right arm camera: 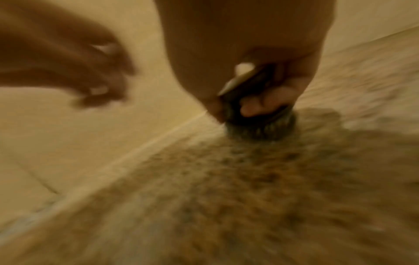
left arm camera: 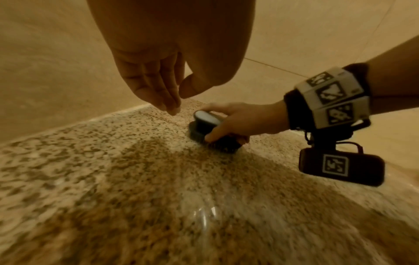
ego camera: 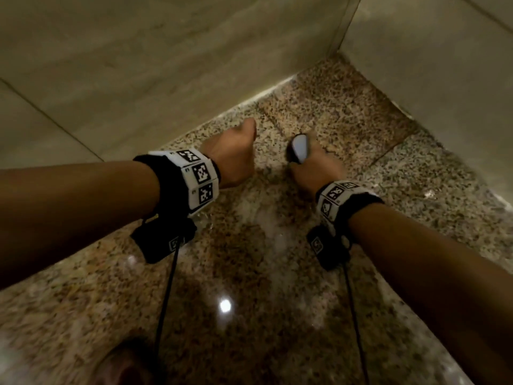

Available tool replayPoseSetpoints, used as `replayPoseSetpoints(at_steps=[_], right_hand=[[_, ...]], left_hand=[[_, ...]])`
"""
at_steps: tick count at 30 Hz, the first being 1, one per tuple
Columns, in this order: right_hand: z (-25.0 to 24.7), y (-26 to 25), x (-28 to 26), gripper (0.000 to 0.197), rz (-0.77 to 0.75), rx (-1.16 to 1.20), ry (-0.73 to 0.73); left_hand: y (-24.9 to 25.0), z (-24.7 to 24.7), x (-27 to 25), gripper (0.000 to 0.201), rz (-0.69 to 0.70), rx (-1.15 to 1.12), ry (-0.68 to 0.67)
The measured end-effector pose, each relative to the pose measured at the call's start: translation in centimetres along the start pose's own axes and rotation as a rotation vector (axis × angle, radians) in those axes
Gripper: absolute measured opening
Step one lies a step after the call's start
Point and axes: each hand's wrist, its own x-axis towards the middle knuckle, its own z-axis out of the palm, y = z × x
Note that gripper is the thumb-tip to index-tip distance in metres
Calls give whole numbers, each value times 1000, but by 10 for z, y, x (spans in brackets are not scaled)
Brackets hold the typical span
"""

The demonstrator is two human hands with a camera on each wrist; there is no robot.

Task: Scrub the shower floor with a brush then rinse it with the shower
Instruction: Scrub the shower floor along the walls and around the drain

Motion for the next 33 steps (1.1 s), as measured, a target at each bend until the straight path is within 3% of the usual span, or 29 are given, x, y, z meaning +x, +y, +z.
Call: replayPoseSetpoints(at_steps=[1, 2, 4, 6, 8, 11, 13, 17, 18, 20, 22, 24, 25, 27, 29, 30, 32, 33], right_hand=[[1, -3, -4, 78, 2, -24, 25], [11, -12, -14, 75, -95, -33, 40], [44, -42, -55, 66, -439, -22, -48], [55, -61, -72, 59, -613, -62, -168], [49, -60, -48, 58, -524, 35, -151], [19, -33, -1, 59, -141, 271, -54], [16, -24, 2, 67, -37, 250, 27], [36, -62, -43, 77, -304, 111, -231], [33, -67, -47, 76, -364, 60, -254], [19, -64, -29, 59, -368, 93, -156], [2, -41, 6, 56, -32, 305, -49], [-10, -24, 19, 71, 268, 371, 62], [-6, -28, 14, 72, 250, 333, 73], [7, -55, -7, 59, -50, 276, 25], [22, -87, -29, 61, -399, 159, -201], [26, -95, -30, 68, -479, 108, -304], [18, -90, -6, 63, -433, 95, -237], [10, -79, 13, 57, -275, 153, -152]], left_hand=[[-4, 0, -2, 39, -23, 0, 15], [-8, 0, -4, 43, -54, -6, 32], [-16, -2, -5, 46, -114, 7, 34], [-24, -5, -6, 42, -162, 13, 41], [-29, -5, -7, 41, -195, -3, 50], [-36, -1, -10, 40, -229, -24, 56], [-39, -2, -10, 42, -251, -32, 69], [-37, -12, -4, 39, -225, -46, 102], [-35, -13, -2, 38, -213, -53, 108], [-34, -15, -2, 40, -198, -57, 106], [-40, -15, -2, 37, -212, -69, 108], [-52, -18, -2, 28, -245, -90, 143], [-58, -19, -3, 25, -262, -99, 164], [-64, -21, -2, 24, -282, -107, 173], [-66, -21, -1, 26, -251, -110, 132], [-68, -22, 0, 24, -221, -109, 112], [-73, -26, 1, 15, -157, -115, 96], [-78, -28, 1, 11, -139, -122, 107]])
